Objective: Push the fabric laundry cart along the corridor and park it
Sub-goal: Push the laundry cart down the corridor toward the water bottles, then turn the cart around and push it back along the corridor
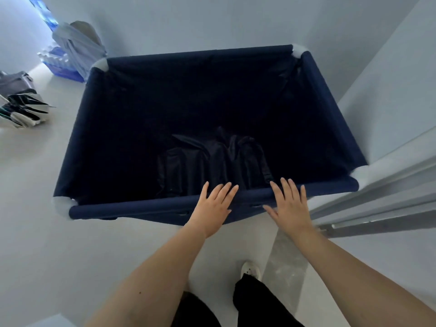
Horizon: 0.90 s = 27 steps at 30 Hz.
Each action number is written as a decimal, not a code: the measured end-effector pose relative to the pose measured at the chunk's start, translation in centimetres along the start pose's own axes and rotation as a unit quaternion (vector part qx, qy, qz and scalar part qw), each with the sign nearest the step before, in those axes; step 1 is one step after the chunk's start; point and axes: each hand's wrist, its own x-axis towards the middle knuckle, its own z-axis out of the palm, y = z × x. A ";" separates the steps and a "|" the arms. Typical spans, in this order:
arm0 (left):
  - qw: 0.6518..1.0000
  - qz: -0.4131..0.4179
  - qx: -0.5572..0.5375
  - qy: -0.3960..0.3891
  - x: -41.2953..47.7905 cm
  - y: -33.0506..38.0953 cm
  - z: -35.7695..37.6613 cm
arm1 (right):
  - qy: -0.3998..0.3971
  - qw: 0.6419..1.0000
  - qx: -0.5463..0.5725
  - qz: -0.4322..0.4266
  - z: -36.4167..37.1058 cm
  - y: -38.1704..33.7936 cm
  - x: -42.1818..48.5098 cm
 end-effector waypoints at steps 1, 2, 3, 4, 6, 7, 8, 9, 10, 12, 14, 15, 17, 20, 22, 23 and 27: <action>1.000 -0.021 -0.005 -0.001 -1.3 -1.5 0.3 | -0.002 1.000 -0.002 -0.013 0.1 -2.2 0.0; 0.999 -0.048 -0.014 0.000 -2.6 -3.0 0.5 | -0.006 1.000 -0.003 -0.026 0.3 -4.3 0.0; 0.997 -0.078 -0.028 0.001 -3.9 -4.5 0.8 | -0.012 0.999 -0.003 -0.036 0.4 -6.4 0.0; 0.993 -0.107 -0.043 0.007 -5.2 -6.2 1.0 | -0.014 0.999 -0.001 -0.039 0.5 -8.4 -0.1; 0.987 -0.146 -0.060 0.027 -8.0 -9.5 1.5 | -0.007 1.000 0.004 -0.030 0.6 -12.5 -0.1; 0.987 -0.148 -0.054 0.036 -9.3 -11.3 1.8 | -0.003 1.000 0.009 -0.017 0.6 -14.5 0.0; 0.988 -0.142 -0.042 0.042 -10.5 -13.0 2.1 | 0.001 1.000 0.016 -0.004 0.6 -16.4 0.2; 0.990 -0.132 -0.029 0.045 -11.6 -14.6 2.4 | 0.005 1.000 0.023 0.008 0.7 -18.1 0.4; 0.992 -0.120 -0.022 0.044 -12.4 -16.1 2.6 | 0.006 0.999 0.027 0.017 0.8 -19.6 0.5; 0.996 -0.086 -0.021 0.027 -13.2 -18.2 2.8 | 0.005 0.999 0.029 0.036 0.8 -21.8 0.8; 0.998 -0.055 -0.030 0.006 -13.1 -19.2 2.9 | -0.002 0.998 0.017 0.061 0.7 -22.8 1.1; 0.998 -0.047 -0.036 0.000 -13.0 -19.4 3.0 | -0.010 0.997 0.007 0.070 0.7 -23.0 1.2; 0.998 -0.041 -0.041 0.000 -13.0 -19.6 3.4 | -0.024 0.997 -0.011 0.078 0.6 -23.2 1.4; 0.999 -0.030 -0.038 0.013 -13.1 -19.8 3.6 | -0.036 0.996 -0.020 0.083 0.2 -23.4 1.6; 0.999 -0.022 -0.032 0.029 -13.1 -19.9 3.6 | -0.039 0.995 -0.025 0.089 0.0 -23.6 1.7; 0.999 -0.017 -0.030 0.038 -13.0 -19.9 3.6 | -0.045 0.994 -0.034 0.092 -0.1 -23.7 1.7; 0.997 -0.006 -0.028 0.069 -12.8 -20.3 3.7 | -0.062 0.991 -0.057 0.101 -0.2 -23.9 2.3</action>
